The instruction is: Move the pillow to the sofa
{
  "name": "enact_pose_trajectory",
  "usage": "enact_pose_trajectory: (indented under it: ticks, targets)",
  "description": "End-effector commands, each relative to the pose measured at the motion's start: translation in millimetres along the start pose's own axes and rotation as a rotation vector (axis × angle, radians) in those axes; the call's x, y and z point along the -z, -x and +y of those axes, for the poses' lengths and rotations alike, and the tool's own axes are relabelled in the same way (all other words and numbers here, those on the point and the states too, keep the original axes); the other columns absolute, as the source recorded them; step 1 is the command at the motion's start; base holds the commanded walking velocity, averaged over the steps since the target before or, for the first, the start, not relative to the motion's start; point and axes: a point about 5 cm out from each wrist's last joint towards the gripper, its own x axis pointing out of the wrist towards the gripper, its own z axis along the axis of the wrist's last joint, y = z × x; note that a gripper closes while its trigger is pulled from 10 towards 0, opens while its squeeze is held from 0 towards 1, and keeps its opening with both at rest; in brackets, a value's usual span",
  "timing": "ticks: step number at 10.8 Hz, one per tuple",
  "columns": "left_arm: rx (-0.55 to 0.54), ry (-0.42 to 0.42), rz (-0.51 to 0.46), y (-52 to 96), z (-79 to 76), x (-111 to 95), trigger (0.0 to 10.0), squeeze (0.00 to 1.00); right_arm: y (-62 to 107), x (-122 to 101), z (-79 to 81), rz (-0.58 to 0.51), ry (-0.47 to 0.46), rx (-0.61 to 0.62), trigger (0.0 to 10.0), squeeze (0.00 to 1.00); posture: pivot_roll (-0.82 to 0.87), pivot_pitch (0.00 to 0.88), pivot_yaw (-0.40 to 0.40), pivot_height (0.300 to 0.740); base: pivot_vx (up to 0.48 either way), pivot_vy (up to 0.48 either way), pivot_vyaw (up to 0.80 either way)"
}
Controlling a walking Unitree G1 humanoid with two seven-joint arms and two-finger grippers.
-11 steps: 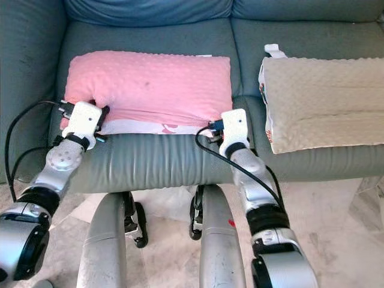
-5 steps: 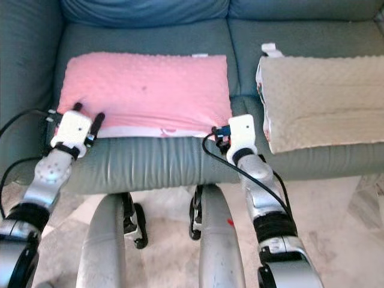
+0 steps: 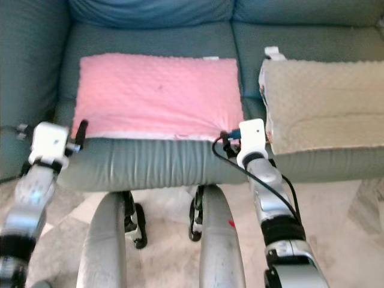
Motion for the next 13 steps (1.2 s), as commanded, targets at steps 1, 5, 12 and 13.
enact_pose_trajectory:
  ticks: [1, 5, 12, 13]
  targets:
    - [-0.018, 0.01, 0.03, 10.4, 0.8, 3.3, 10.0, 1.0, 7.5, 20.5, -9.8, 0.072, -0.006, 0.03, 10.0, 1.0, 0.0, 0.313, -0.054, 0.638, 0.0, 0.0, 0.0]
    - [0.011, 0.102, 0.013, 28.0, -15.9, -12.2, 10.0, 1.0, 1.6, 6.3, -19.2, -0.042, -0.005, 0.08, 10.0, 1.0, 0.01, 0.289, -0.064, 0.638, 0.0, 0.0, 0.0]
    - [0.071, 0.245, 0.042, 37.7, -55.8, -17.9, 10.0, 1.0, 35.2, 7.1, 18.0, -0.209, -0.09, 0.005, 10.0, 1.0, 0.02, 0.135, -0.074, 0.638, 0.0, 0.0, 0.0]
    - [0.096, 0.276, 0.05, 43.7, -60.3, -16.9, 10.0, 1.0, 46.4, 11.3, 25.4, -0.204, -0.1, 0.014, 10.0, 1.0, 0.01, 0.116, -0.071, 0.638, 0.0, 0.0, 0.0]
